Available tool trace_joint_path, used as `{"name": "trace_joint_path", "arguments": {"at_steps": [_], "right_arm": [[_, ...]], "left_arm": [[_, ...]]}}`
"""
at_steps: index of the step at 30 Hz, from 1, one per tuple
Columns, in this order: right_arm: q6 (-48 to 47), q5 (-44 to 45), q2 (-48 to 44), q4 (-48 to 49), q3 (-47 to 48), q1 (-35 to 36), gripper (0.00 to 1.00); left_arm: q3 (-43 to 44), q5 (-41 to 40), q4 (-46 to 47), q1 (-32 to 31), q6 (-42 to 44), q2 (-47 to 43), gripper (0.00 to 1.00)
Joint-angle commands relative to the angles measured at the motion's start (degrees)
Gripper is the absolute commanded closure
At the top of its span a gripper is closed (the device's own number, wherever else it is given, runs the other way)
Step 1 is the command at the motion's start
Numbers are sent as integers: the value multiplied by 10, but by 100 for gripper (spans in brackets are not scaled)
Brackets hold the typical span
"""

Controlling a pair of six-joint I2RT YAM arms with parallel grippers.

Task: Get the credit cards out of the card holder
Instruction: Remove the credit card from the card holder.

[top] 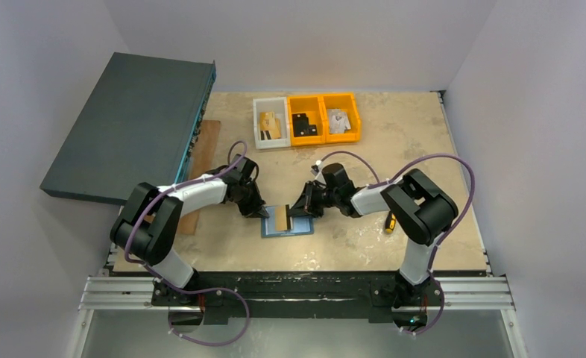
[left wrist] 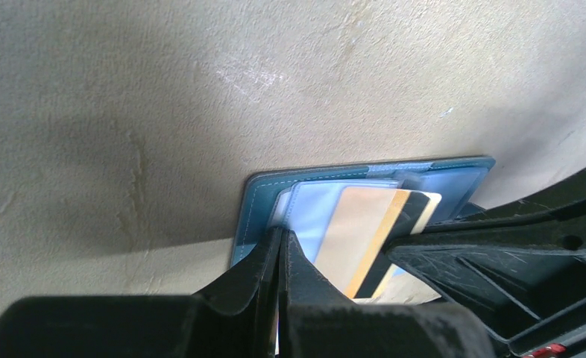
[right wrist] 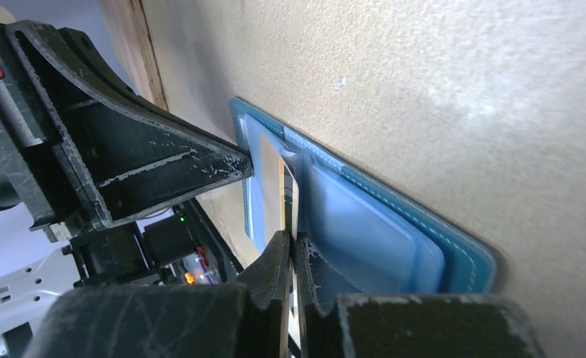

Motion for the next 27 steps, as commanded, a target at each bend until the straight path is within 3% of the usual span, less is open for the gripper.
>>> {"name": "trace_joint_path", "arguments": {"at_steps": [1,12,25,27], "right_arm": [[-28,36,-42,-40,-21,-23,100],[-59,49,-93,-86,-39,-57,100],[-65,42,-130,-115,-10,-60,100],[-64,39,-135,-117,-8,-60,100]], "left_arm": [[-30,-103,-63,-4,8,23,100],[-28,-103,-63,-4,11,10,100],[30,-88,-67,-32,64,-90,100],[37,-85,-68,-36,70,-109,86]]}}
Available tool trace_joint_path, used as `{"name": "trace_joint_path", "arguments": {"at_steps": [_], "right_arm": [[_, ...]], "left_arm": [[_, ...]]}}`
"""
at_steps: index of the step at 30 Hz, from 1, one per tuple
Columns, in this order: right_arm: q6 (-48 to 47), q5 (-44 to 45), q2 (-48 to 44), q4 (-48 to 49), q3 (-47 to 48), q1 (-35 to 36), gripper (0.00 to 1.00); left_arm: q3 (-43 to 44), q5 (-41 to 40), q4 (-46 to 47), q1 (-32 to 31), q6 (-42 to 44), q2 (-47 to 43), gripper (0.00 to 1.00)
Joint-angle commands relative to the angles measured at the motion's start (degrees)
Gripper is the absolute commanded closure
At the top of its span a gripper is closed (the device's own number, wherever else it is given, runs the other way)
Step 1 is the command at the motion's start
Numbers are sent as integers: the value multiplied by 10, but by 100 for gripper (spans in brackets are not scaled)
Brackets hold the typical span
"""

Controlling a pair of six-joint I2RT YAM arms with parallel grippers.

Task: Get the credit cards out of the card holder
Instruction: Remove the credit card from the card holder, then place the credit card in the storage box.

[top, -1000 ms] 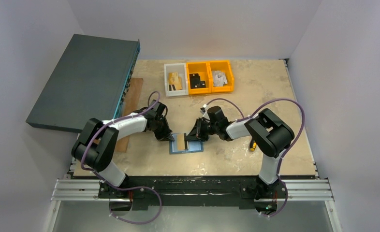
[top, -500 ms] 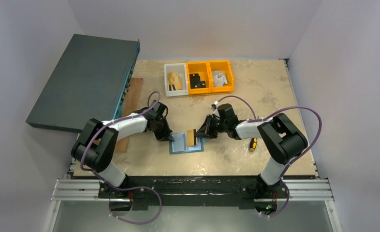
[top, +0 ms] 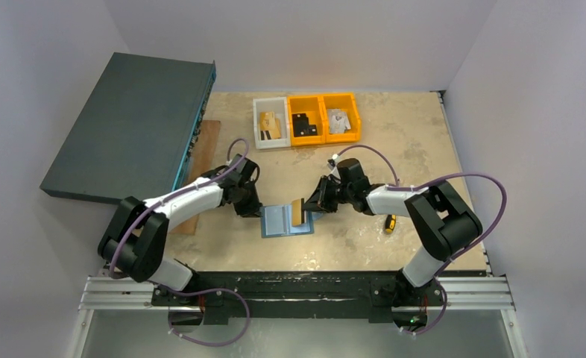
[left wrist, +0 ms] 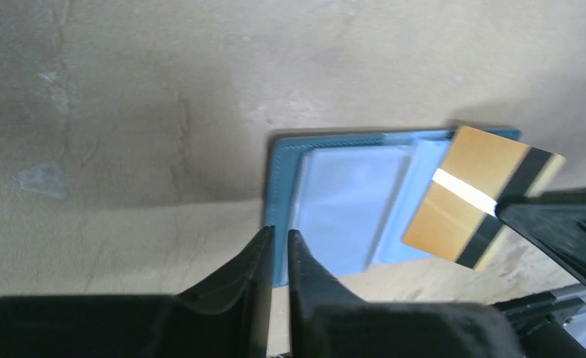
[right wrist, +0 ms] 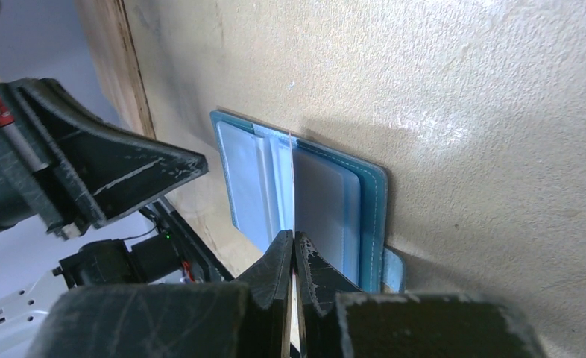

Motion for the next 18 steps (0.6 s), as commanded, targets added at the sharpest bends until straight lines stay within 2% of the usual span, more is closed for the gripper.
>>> {"name": "trace_joint_path", "arguments": {"at_steps": [1,3,4,7,14,18], "right_arm": [[-11,0,-27,-11,23,-4,100],[-11,0,-36,-16,26,-5,100],[-11,-2,-41,-18,28,-6,100],[-1,-18,-50,-14,32,-12,100],[65,-107,-63,71,23,-42,100],[127,-162,-62,165,7,-51,100]], "left_arm": [[34,-7,-5,-13,32,-57,77],[38,7,-1,-13,40,-73,55],[42,16,1,-13,45,-78,48],[52,51,10,-13,57,-88,36],[71,154,51,-6,50,-106,34],[78,215,83,2,32,-108,34]]}}
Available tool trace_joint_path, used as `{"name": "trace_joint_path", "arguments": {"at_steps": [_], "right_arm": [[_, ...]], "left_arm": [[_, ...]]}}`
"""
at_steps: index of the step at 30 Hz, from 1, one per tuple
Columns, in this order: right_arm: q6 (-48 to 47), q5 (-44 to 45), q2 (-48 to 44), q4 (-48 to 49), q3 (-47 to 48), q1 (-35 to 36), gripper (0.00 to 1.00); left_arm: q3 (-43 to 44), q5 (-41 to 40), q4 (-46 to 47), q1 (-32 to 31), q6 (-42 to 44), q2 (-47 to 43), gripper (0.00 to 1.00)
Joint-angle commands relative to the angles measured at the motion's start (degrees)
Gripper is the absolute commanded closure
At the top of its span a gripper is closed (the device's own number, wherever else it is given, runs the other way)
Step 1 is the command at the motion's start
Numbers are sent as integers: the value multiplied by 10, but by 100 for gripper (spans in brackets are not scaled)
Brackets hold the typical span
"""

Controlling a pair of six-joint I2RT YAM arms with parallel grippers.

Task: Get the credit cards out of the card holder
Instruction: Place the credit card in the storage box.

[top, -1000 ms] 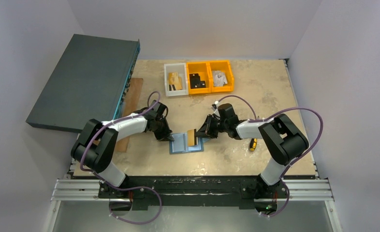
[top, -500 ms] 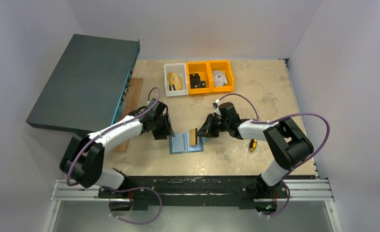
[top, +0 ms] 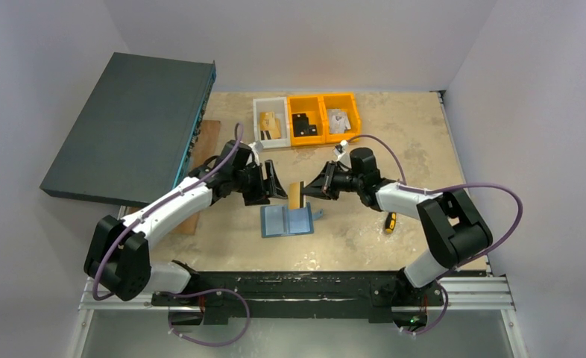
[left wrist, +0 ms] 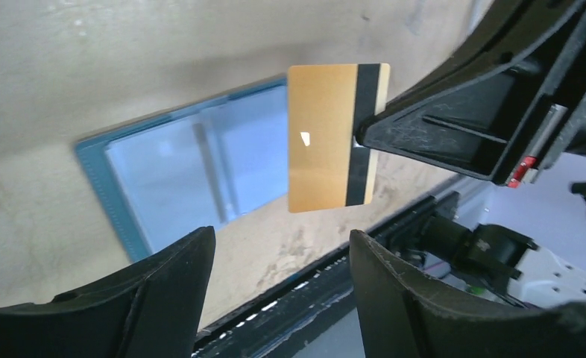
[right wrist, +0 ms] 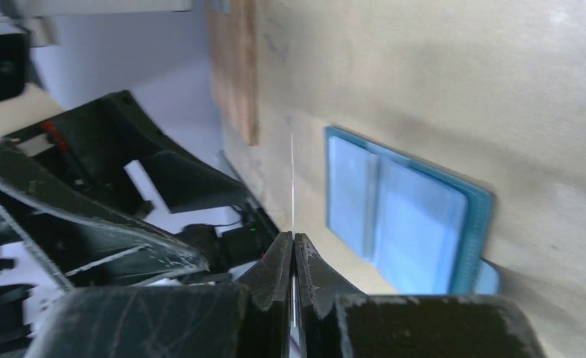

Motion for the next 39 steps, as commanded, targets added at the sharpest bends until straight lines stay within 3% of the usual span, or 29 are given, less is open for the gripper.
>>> {"name": "trace_joint_path", "arguments": {"at_steps": [1,9,13,19,25,30,33,35,39], "right_arm": [[90,-90,-15,148,-8,-11,100],[279,-145,41,443,-66,-16,100],[322,-148,65,517,-82,-16,100],[325,-143,64,522,-86,-16,100],[315,-137,64,504,-81,-17,100],[304,-136,60,488,-78,-17,100],[270,-130,43,432,-70,-17,100],[230,-121,25,365,-59,-16,87],[86,-73,-33,145,-15,-17,40]], "left_arm": [[26,97,64,13,-18,-19,34],[4,165,150,23,-77,-12,42],[0,181,173,25,-92,-6,51],[1,195,182,26,-99,8,63],[-2,216,204,25,-113,21,68],[-6,220,218,24,-124,24,84],[-5,221,220,25,-125,24,100],[-4,217,214,24,-122,23,100],[11,187,169,24,-103,16,100]]}}
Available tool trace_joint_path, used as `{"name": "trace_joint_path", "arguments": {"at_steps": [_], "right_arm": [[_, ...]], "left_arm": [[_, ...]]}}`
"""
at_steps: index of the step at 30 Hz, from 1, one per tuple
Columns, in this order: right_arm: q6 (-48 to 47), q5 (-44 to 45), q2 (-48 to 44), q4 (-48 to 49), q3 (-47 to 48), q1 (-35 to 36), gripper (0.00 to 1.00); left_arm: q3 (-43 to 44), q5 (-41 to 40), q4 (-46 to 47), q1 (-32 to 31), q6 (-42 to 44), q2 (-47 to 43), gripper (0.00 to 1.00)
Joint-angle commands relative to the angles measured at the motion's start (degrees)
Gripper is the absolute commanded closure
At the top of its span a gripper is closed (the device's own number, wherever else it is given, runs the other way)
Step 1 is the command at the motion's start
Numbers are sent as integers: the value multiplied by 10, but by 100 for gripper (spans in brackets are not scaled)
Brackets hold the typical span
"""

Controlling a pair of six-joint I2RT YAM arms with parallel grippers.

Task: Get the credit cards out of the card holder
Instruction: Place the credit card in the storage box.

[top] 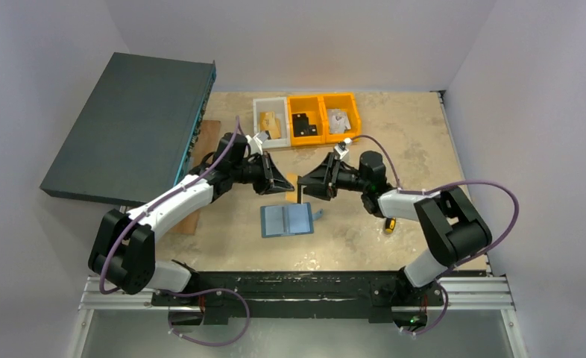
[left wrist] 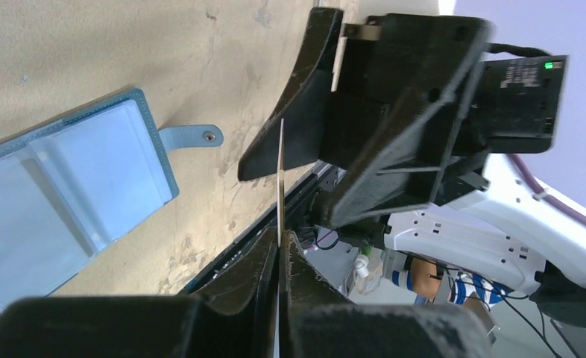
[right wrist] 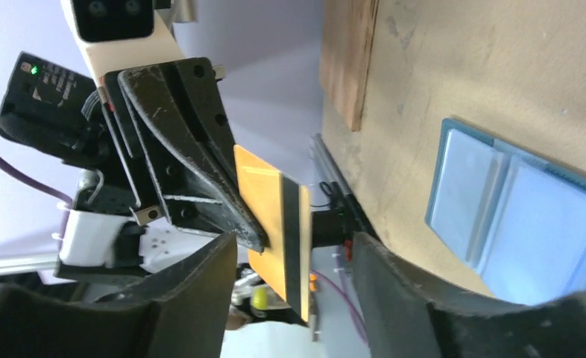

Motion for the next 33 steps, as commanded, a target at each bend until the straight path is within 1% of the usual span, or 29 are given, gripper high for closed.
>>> {"name": "trace_joint_path", "arguments": {"at_steps": [1,3,5,7,12,15,21,23,28,33], "right_arm": [[-177,64,-75,-247,68,4,30],[-221,102,-103,-345,91,3,16],[-258,155,-127,-420,107,4,11],[-274,201,-150,-465,113,3,8],[-303,270,-189,-538,122,3,1],[-321,286,-209,-570,126,3,1],[-333,306,-244,-600,118,3,1],[-334,307,-253,-602,112,3,1],[-336,309,-269,-612,107,3,1],[-338,308,-281,-620,105,3,1]], "left_arm": [[27,-21,-30,-2,24,-8,100],[48,-52,-77,-2,47,-11,100],[74,-94,-127,-2,68,-12,100],[108,-152,-179,-2,90,-9,100],[210,-299,-266,-2,129,32,100],[282,-354,-283,0,160,77,100],[425,-455,-316,7,233,194,100],[468,-458,-323,17,245,230,100],[542,-444,-306,37,267,306,100],[595,-435,-286,50,281,371,100]]}}
